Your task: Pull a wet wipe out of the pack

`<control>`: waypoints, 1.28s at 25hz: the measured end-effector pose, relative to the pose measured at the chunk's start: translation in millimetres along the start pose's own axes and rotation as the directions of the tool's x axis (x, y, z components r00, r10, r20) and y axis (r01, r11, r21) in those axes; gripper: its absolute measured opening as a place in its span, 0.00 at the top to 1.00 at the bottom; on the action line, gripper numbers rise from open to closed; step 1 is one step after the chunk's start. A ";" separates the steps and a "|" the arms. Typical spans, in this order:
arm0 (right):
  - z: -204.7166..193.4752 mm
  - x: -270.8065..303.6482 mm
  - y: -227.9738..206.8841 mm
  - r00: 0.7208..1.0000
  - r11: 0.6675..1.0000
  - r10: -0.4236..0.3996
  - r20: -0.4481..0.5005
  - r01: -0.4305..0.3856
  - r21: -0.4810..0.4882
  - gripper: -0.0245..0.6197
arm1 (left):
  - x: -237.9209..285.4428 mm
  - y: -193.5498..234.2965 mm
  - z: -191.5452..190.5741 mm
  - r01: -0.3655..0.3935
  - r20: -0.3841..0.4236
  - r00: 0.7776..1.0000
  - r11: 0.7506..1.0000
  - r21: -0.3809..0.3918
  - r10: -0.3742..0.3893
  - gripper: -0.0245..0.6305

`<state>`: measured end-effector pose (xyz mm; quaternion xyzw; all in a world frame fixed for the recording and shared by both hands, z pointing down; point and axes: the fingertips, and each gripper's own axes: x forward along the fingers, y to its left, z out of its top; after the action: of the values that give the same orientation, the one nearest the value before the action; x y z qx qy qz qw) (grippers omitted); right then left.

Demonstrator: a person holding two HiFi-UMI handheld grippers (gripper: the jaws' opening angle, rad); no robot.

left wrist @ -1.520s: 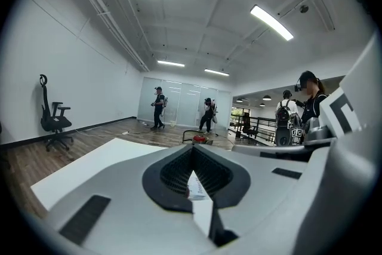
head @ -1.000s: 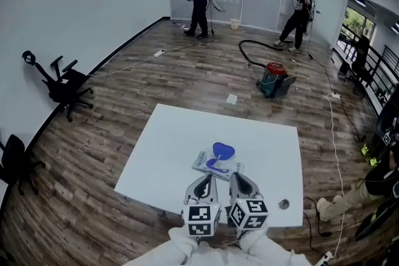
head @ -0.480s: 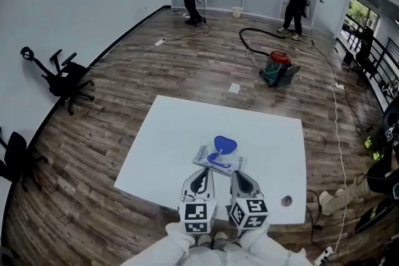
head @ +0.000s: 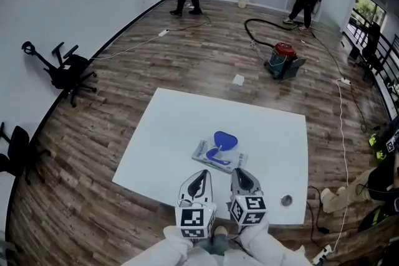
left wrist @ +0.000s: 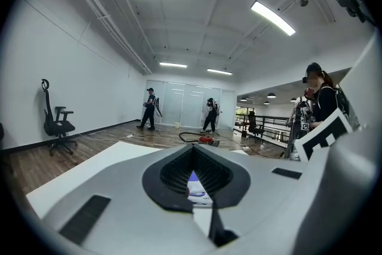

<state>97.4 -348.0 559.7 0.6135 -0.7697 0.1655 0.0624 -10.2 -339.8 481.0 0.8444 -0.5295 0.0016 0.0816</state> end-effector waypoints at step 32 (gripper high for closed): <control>-59.3 92.2 -32.7 0.981 0.998 0.046 -0.189 -0.054 -0.035 0.81 | 25.2 23.6 -41.2 -0.103 -0.075 0.992 0.994 -0.029 0.101 0.96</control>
<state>100.5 -419.8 648.8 0.5741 -0.7788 0.2085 0.1428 -16.8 -366.6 527.1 0.8141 -0.5685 0.0281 0.1150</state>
